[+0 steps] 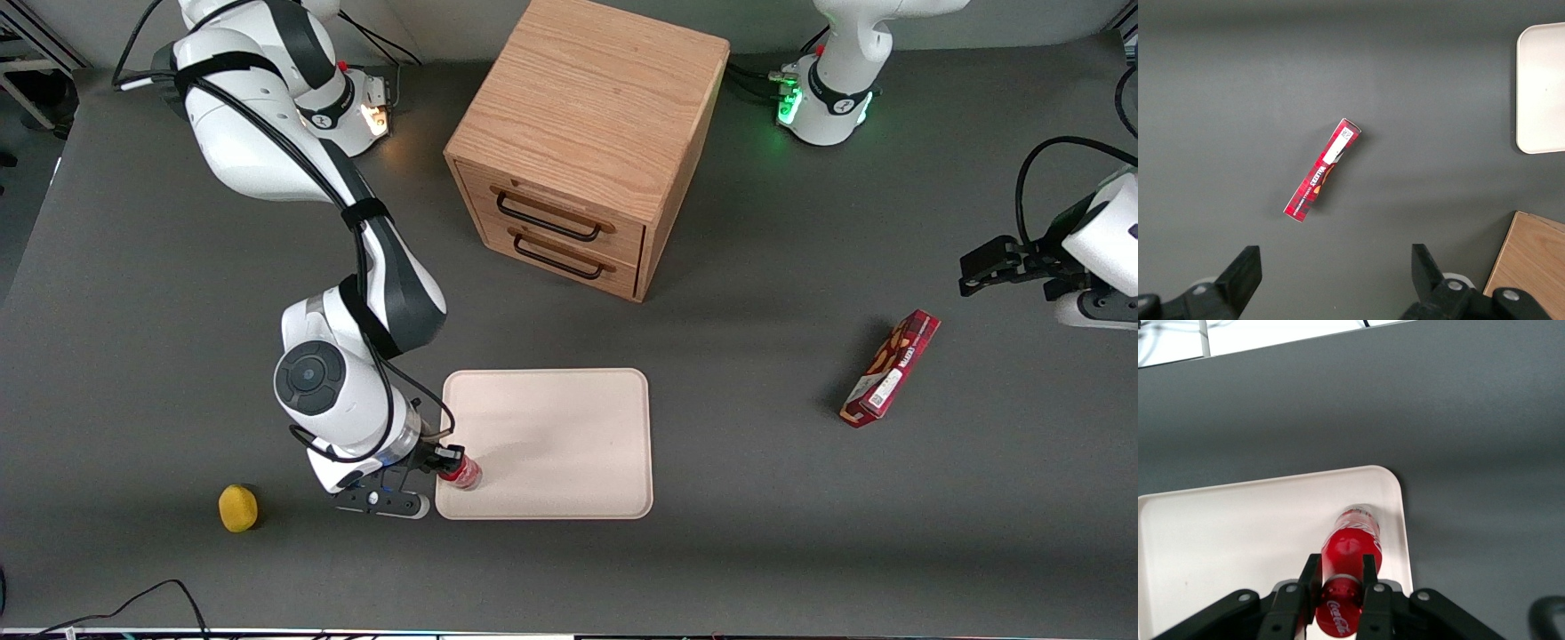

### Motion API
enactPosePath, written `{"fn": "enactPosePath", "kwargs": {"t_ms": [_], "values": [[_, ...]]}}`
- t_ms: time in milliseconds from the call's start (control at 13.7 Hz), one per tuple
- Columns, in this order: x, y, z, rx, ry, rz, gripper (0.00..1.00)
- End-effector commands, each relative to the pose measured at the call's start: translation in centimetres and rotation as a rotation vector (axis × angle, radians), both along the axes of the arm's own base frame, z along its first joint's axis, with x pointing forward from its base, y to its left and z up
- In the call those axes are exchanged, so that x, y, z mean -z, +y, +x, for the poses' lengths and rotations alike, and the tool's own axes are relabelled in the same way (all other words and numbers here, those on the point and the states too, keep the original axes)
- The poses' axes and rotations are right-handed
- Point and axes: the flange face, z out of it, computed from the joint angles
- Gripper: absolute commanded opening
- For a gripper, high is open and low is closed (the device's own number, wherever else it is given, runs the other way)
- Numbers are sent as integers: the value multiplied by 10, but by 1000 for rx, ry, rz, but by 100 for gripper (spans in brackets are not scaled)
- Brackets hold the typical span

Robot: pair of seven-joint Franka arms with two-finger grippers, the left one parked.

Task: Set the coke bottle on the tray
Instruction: 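Carry the bottle to the cream tray and lower it onto the tray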

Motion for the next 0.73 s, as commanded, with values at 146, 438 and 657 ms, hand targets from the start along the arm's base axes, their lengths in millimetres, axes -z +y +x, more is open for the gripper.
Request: {"fn": "enactPosePath", "kwargs": {"t_ms": [146, 438, 657], "values": [[-5, 3, 7, 12, -41, 4, 100], [-43, -14, 5, -29, -38, -23, 100], [-107, -68, -10, -12, -2, -36, 100]]}}
